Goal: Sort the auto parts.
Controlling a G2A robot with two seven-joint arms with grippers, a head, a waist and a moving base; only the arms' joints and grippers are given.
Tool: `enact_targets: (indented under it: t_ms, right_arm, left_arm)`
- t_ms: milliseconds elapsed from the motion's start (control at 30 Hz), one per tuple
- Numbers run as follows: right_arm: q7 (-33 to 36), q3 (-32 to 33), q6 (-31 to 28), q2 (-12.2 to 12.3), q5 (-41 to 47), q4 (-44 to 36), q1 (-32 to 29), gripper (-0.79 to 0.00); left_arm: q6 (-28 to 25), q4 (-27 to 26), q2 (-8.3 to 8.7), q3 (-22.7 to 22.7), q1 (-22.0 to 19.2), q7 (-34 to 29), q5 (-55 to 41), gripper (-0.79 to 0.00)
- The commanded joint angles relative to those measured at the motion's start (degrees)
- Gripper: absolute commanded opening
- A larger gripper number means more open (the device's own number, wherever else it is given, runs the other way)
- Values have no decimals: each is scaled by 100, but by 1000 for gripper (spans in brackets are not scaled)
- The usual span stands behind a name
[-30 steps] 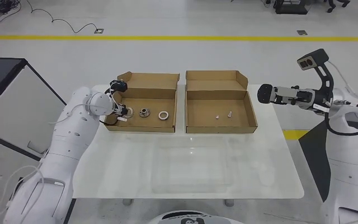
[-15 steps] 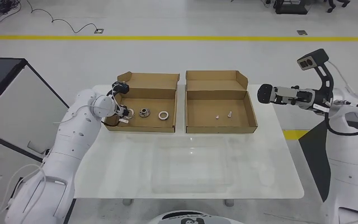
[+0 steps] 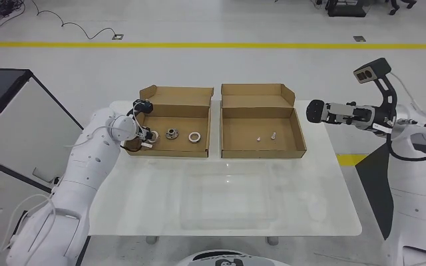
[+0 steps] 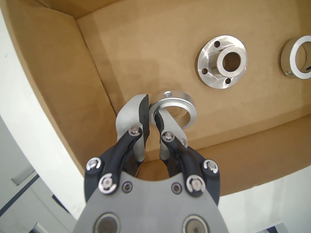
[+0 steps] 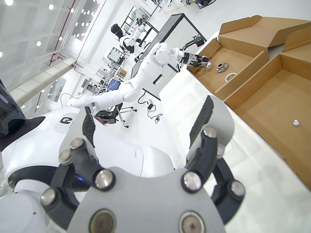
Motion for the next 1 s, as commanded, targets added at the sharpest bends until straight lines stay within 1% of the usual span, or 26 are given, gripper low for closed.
enact_targets:
  t_ms: [0, 33, 100, 233, 267, 367, 467, 533, 667, 733, 900, 967]
  right_arm:
    - [0, 0, 0, 0, 0, 0, 0, 0]
    - [0, 0, 0, 0, 0, 0, 0, 0]
    - [0, 0, 0, 0, 0, 0, 0, 0]
    - [0, 0, 0, 0, 0, 0, 0, 0]
    - [0, 0, 0, 0, 0, 0, 0, 0]
    - [0, 0, 0, 0, 0, 0, 0, 0]
    - [0, 0, 0, 0, 0, 0, 0, 0]
    - [0, 0, 0, 0, 0, 0, 0, 0]
    - [0, 0, 0, 0, 0, 0, 0, 0]
    - [0, 0, 0, 0, 0, 0, 0, 0]
    - [0, 0, 0, 0, 0, 0, 0, 0]
    - [0, 0, 0, 0, 0, 0, 0, 0]
  left_arm:
    - [-2, 4, 1, 0, 3, 5, 2, -785]
    - [2, 13, 0, -8, 7, 1, -30, -785]
    - [1, 15, 0, -20, 12, -6, -78, -723]
    - [11, 2, 7, -36, 31, -24, -81, -680]
    - [26, 4, 8, -56, 40, -12, -129, -637]
    - [53, -36, 17, -94, 61, 8, -154, -566]
    - [71, -106, 33, -138, 92, 13, -157, -526]
    - [75, -176, 45, -179, 118, 12, -179, -517]
    - [78, -470, 90, -347, 204, 5, -296, -406]
    - [79, -701, 124, -479, 283, -43, -404, 0]
    - [-43, -1491, 223, -899, 658, -106, -909, 0]
    - [-229, -1881, 259, -1048, 852, -89, -1175, 0]
